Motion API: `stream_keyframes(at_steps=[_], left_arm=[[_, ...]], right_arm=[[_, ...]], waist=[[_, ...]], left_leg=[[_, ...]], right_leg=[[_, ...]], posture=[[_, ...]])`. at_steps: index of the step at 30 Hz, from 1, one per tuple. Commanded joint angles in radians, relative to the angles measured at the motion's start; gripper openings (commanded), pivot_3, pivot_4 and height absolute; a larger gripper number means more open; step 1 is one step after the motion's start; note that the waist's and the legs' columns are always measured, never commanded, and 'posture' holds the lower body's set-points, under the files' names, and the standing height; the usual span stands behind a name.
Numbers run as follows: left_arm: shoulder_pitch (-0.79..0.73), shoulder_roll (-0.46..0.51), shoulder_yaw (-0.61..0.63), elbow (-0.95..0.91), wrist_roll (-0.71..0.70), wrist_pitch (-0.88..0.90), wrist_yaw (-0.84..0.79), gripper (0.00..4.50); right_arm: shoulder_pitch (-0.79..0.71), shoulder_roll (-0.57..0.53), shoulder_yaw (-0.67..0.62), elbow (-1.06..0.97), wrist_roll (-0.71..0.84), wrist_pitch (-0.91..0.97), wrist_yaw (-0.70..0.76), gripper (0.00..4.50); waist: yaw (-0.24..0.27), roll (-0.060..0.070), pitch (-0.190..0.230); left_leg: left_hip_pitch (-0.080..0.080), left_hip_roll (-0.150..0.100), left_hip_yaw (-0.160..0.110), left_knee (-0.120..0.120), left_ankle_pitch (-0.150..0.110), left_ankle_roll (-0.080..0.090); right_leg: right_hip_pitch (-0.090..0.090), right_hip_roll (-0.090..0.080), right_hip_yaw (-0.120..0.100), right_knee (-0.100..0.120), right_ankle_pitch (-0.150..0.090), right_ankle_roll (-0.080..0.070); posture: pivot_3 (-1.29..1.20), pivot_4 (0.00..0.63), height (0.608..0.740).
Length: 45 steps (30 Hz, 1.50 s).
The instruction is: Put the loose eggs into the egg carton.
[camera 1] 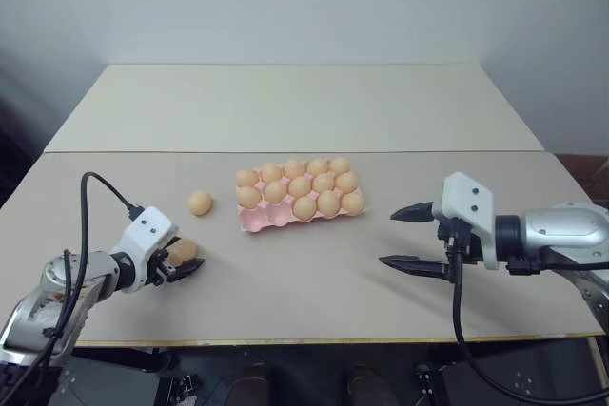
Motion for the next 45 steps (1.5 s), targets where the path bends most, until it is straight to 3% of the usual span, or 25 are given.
stream_keyframes(at_steps=[1,4,7,14,24,31,36,43,45], left_arm=[[-0.002,0.021,-0.002,-0.017,0.013,0.024,0.009,2.35],[-0.001,0.015,0.000,-0.024,0.023,0.009,0.021,1.82],[-0.016,-0.011,0.012,-0.039,0.011,-0.037,0.024,1.82],[-0.116,-0.238,0.066,-0.071,-0.162,-0.278,-0.041,1.82],[-0.388,-0.365,-0.142,0.286,-0.034,-0.551,-0.153,1.82],[-0.478,-0.383,-0.196,0.424,-0.024,-0.596,-0.247,1.82],[-0.510,-0.405,-0.209,0.464,-0.013,-0.619,-0.261,1.82],[-0.531,-0.432,-0.233,0.530,0.073,-0.723,-0.216,4.01],[-0.540,-0.442,-0.229,0.558,0.101,-0.761,-0.184,4.01]], right_arm=[[-0.006,-0.011,-0.025,-0.030,0.013,0.006,-0.014,4.29],[-0.006,-0.011,-0.022,-0.029,0.012,0.003,-0.019,4.29],[-0.007,-0.009,-0.020,-0.028,0.007,0.000,-0.026,4.29],[-0.012,0.005,-0.017,-0.034,-0.001,-0.003,-0.062,4.29],[-0.049,0.014,-0.093,-0.177,0.114,0.068,-0.138,4.29],[-0.059,0.021,-0.155,-0.258,0.231,0.133,-0.241,4.29],[-0.011,0.007,-0.158,-0.278,0.231,0.138,-0.292,4.29],[-0.007,0.002,-0.157,-0.268,0.244,0.130,-0.318,4.29],[-0.009,0.000,-0.156,-0.264,0.245,0.128,-0.319,4.29]], waist=[[-0.001,0.000,0.000],[0.000,0.000,0.000],[0.000,0.000,0.000],[0.013,0.000,0.000],[0.021,0.000,0.000],[0.016,0.000,0.000],[0.021,0.000,0.000],[0.021,0.000,0.000],[0.021,0.000,0.000]], left_leg=[[0.000,0.000,0.000,0.000,0.000,0.000],[0.000,0.000,0.000,0.000,0.000,0.000],[0.000,0.000,0.000,0.000,0.000,0.000],[-0.002,-0.001,-0.001,0.001,0.000,0.000],[-0.003,-0.003,-0.001,0.003,0.000,0.001],[-0.006,-0.002,-0.002,0.007,0.000,0.002],[-0.006,-0.002,-0.003,0.009,0.000,0.002],[-0.006,-0.002,-0.003,0.009,0.000,0.002],[-0.006,-0.002,-0.003,0.009,0.000,0.002]], right_leg=[[0.000,0.000,0.000,0.000,0.000,0.000],[0.000,0.000,0.000,0.000,0.000,0.000],[0.000,0.000,0.000,0.000,0.000,0.000],[0.000,-0.002,-0.001,0.000,0.000,0.000],[0.000,0.000,-0.002,0.000,0.000,0.000],[0.000,0.001,-0.003,0.000,0.000,0.000],[0.000,0.001,-0.003,0.001,0.000,0.001],[0.000,0.001,-0.004,0.000,0.000,0.001],[0.000,0.001,-0.004,0.000,0.000,0.001]], posture=[[0.00,0.150,0.740],[0.00,0.150,0.740],[0.00,0.150,0.740],[0.00,0.150,0.740],[0.00,0.150,0.740],[0.00,0.150,0.740],[0.00,0.150,0.740],[0.00,0.150,0.740],[0.00,0.150,0.740]])
